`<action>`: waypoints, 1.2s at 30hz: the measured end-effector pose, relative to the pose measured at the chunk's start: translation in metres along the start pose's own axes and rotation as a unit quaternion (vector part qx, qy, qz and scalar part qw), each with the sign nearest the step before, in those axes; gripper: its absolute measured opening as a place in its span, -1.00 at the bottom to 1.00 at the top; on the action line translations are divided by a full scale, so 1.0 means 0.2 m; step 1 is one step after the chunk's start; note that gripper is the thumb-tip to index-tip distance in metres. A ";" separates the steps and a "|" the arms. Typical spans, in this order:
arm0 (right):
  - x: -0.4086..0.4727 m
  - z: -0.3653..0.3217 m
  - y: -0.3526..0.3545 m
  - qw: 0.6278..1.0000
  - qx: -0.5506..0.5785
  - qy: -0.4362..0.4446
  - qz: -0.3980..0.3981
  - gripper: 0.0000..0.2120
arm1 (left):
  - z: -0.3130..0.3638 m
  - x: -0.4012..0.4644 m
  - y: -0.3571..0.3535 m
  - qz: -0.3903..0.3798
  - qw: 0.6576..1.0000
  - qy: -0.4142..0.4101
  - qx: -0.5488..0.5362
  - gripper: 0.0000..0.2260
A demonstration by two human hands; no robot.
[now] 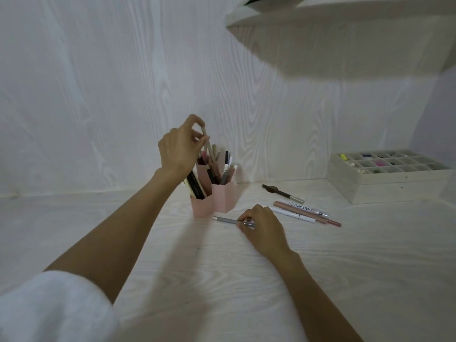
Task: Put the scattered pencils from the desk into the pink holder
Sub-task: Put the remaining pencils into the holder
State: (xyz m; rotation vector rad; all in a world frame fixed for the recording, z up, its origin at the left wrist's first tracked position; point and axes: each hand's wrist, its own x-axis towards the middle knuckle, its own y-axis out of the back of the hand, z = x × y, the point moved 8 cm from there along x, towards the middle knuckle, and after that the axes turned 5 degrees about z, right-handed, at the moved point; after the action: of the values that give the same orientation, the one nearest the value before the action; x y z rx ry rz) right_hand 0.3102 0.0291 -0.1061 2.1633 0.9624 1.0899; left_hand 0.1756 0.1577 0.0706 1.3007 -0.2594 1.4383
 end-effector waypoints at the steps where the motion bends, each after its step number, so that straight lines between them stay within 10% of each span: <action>1: 0.00 0.00 0.00 1.000 0.002 -0.001 0.000 -0.90 | -0.02 -0.02 -0.05 -0.029 0.999 0.003 0.014 -0.82; 13: 0.00 -0.01 0.01 1.000 0.011 0.008 0.010 -0.92 | -0.03 -0.08 -0.18 -0.129 0.989 -0.048 0.057 -0.72; 19: 0.01 -0.04 0.07 0.997 0.026 0.018 0.071 -0.88 | -0.32 -0.50 0.08 0.047 0.986 0.145 -0.063 -0.71; 25: 0.00 -0.05 0.23 0.967 0.127 -0.032 0.217 -0.76 | -0.59 -0.82 -0.01 -0.097 0.969 0.225 0.004 -0.70; 36: 0.31 -0.31 0.62 0.905 0.306 0.038 0.292 -0.30 | -0.61 -0.82 -0.07 -0.140 0.969 0.196 0.058 -0.72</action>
State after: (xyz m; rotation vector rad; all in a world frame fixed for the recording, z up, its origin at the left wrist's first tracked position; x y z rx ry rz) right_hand 0.3278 0.0108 0.0431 3.0853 0.7652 1.2532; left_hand 0.0817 0.1619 -0.1104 1.0659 0.2659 1.4443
